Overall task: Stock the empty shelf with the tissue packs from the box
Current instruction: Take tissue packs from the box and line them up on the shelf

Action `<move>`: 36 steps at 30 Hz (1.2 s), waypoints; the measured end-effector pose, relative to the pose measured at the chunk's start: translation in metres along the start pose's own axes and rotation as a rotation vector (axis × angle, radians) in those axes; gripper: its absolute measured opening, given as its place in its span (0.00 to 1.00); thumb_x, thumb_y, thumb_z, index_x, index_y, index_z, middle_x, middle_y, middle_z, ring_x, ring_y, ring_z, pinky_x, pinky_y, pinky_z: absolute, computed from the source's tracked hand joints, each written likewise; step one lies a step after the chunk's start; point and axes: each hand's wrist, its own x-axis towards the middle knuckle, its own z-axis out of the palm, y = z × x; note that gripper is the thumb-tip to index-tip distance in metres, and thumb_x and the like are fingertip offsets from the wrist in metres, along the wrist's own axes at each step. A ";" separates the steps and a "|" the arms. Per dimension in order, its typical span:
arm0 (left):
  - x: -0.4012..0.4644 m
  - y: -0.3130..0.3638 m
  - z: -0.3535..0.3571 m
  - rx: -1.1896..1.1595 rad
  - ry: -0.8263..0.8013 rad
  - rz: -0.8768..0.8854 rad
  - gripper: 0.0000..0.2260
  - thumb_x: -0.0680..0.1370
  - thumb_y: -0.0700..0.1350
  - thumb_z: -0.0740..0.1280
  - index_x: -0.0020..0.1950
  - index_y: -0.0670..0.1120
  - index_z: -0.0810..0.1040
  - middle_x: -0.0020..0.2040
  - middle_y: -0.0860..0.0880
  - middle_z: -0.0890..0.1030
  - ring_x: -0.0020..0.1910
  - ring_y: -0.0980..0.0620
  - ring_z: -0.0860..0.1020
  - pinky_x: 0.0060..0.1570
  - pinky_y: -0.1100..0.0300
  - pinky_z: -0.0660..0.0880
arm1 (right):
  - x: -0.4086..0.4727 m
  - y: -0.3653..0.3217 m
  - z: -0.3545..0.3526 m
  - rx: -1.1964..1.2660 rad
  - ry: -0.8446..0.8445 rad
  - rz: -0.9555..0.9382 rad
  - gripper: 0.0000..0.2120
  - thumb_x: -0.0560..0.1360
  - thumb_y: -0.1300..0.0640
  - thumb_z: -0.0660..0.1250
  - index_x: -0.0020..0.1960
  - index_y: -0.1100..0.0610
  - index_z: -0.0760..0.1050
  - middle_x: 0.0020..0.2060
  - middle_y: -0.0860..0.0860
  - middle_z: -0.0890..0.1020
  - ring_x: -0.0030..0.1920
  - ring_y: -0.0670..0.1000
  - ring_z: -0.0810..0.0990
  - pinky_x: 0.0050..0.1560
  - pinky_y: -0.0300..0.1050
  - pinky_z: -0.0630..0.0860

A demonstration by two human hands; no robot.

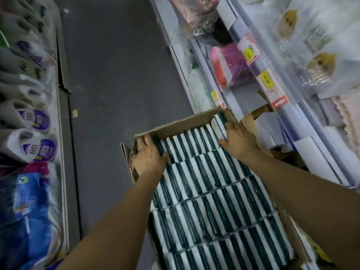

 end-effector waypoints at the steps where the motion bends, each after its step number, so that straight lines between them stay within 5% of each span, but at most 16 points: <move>1: 0.000 0.002 0.003 0.020 -0.012 -0.002 0.36 0.77 0.59 0.66 0.76 0.45 0.53 0.67 0.43 0.71 0.51 0.43 0.80 0.42 0.53 0.71 | 0.002 -0.002 0.001 -0.029 -0.008 0.021 0.21 0.77 0.45 0.64 0.60 0.61 0.69 0.55 0.59 0.78 0.55 0.58 0.77 0.42 0.48 0.72; 3: 0.002 0.007 0.008 0.082 -0.040 -0.002 0.39 0.77 0.60 0.65 0.78 0.45 0.48 0.60 0.45 0.77 0.48 0.44 0.81 0.42 0.54 0.71 | 0.006 -0.007 0.002 -0.120 -0.044 0.058 0.24 0.77 0.44 0.64 0.63 0.61 0.68 0.56 0.58 0.78 0.54 0.57 0.79 0.41 0.46 0.71; 6: 0.007 0.012 0.009 0.155 -0.073 -0.012 0.40 0.78 0.57 0.66 0.78 0.43 0.46 0.48 0.47 0.82 0.43 0.45 0.81 0.34 0.57 0.67 | 0.014 -0.012 0.002 -0.191 -0.085 0.053 0.10 0.78 0.48 0.64 0.49 0.56 0.72 0.49 0.54 0.82 0.49 0.55 0.81 0.37 0.42 0.67; 9: 0.009 0.015 0.004 0.084 -0.079 -0.080 0.32 0.78 0.50 0.66 0.75 0.43 0.51 0.39 0.48 0.77 0.35 0.45 0.75 0.28 0.58 0.60 | 0.015 -0.009 -0.003 -0.147 -0.068 0.097 0.09 0.77 0.52 0.64 0.40 0.54 0.70 0.45 0.53 0.82 0.43 0.54 0.79 0.34 0.42 0.64; 13: 0.000 0.018 -0.002 -0.020 -0.059 -0.054 0.30 0.78 0.50 0.64 0.74 0.47 0.52 0.35 0.49 0.73 0.32 0.47 0.72 0.30 0.58 0.64 | -0.001 -0.007 -0.018 0.006 0.081 0.115 0.11 0.75 0.48 0.62 0.42 0.55 0.69 0.43 0.54 0.81 0.39 0.55 0.75 0.33 0.43 0.61; 18: -0.018 0.016 -0.035 -0.158 0.061 0.143 0.36 0.79 0.52 0.64 0.79 0.58 0.43 0.40 0.47 0.72 0.39 0.45 0.76 0.34 0.55 0.72 | -0.046 -0.021 -0.044 0.205 0.216 0.064 0.13 0.75 0.44 0.61 0.47 0.55 0.69 0.47 0.54 0.80 0.49 0.58 0.78 0.40 0.45 0.64; 20: -0.026 0.015 -0.047 -0.372 0.038 0.208 0.35 0.81 0.48 0.62 0.79 0.60 0.42 0.37 0.45 0.76 0.32 0.46 0.75 0.27 0.57 0.69 | -0.072 -0.024 -0.054 0.283 0.276 0.043 0.15 0.75 0.45 0.60 0.54 0.55 0.71 0.46 0.55 0.79 0.47 0.58 0.77 0.40 0.47 0.68; 22: -0.037 0.016 -0.058 -0.704 -0.093 0.226 0.31 0.82 0.42 0.60 0.79 0.61 0.50 0.39 0.45 0.79 0.33 0.44 0.76 0.28 0.51 0.75 | -0.099 -0.026 -0.059 0.361 0.355 -0.013 0.15 0.76 0.46 0.59 0.58 0.53 0.70 0.43 0.54 0.80 0.41 0.57 0.76 0.38 0.48 0.72; 23: -0.045 0.017 -0.066 -0.847 -0.158 0.223 0.26 0.82 0.41 0.59 0.76 0.61 0.60 0.44 0.45 0.80 0.38 0.43 0.78 0.36 0.46 0.80 | -0.113 -0.026 -0.059 0.396 0.383 -0.056 0.15 0.77 0.45 0.59 0.59 0.52 0.69 0.42 0.53 0.80 0.39 0.56 0.77 0.36 0.49 0.73; 26: -0.084 0.020 -0.095 -1.083 -0.300 0.153 0.15 0.83 0.41 0.59 0.53 0.59 0.81 0.56 0.45 0.81 0.47 0.43 0.79 0.49 0.39 0.80 | -0.158 -0.030 -0.065 0.419 0.461 -0.197 0.14 0.77 0.45 0.57 0.62 0.46 0.67 0.46 0.50 0.81 0.41 0.54 0.79 0.36 0.50 0.77; 31: -0.152 0.006 -0.142 -1.319 -0.515 0.099 0.19 0.77 0.64 0.63 0.50 0.52 0.85 0.45 0.49 0.86 0.45 0.49 0.84 0.44 0.48 0.83 | -0.230 -0.040 -0.087 0.319 0.656 -0.284 0.19 0.73 0.55 0.66 0.64 0.48 0.70 0.67 0.48 0.72 0.53 0.50 0.78 0.40 0.39 0.75; 36: -0.201 -0.015 -0.171 -1.392 -0.504 0.310 0.11 0.77 0.50 0.71 0.58 0.48 0.82 0.55 0.47 0.84 0.53 0.47 0.83 0.42 0.52 0.82 | -0.300 -0.057 -0.107 0.560 0.650 -0.258 0.29 0.73 0.44 0.70 0.70 0.44 0.63 0.74 0.43 0.59 0.67 0.48 0.71 0.57 0.46 0.76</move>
